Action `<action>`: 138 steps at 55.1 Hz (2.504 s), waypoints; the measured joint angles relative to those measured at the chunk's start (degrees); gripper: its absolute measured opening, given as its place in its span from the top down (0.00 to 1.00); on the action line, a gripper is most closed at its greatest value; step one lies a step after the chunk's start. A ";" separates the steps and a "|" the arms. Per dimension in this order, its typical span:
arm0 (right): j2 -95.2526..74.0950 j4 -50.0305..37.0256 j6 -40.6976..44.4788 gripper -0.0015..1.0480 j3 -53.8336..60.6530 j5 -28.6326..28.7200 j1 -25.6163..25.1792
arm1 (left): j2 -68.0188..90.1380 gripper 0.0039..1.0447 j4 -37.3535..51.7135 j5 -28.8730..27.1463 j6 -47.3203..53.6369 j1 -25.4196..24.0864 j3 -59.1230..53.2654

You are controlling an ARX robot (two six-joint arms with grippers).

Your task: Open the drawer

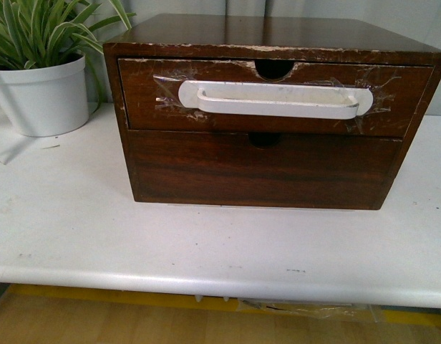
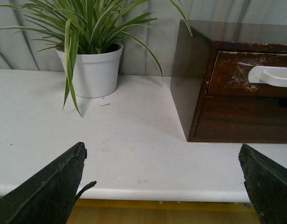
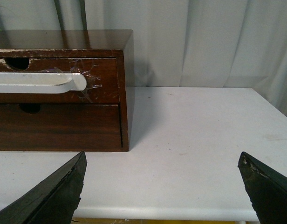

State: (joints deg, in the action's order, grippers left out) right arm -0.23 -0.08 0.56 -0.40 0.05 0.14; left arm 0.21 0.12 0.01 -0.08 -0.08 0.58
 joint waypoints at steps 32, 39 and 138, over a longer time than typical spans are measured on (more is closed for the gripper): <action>0.00 0.00 0.00 0.09 0.00 0.00 -0.02 | 0.00 0.06 0.00 0.00 0.00 0.00 0.00; 0.00 0.00 0.00 0.09 0.00 0.00 -0.02 | 0.00 0.06 0.00 0.00 0.00 0.00 0.00; -61.59 22.88 42.80 0.09 -46.36 18.14 3.69 | 69.90 0.06 -2.95 27.45 49.31 18.93 45.27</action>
State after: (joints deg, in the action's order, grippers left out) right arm -61.82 22.81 43.35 -46.76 18.20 3.84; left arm 70.11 -2.83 27.46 49.23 18.85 45.84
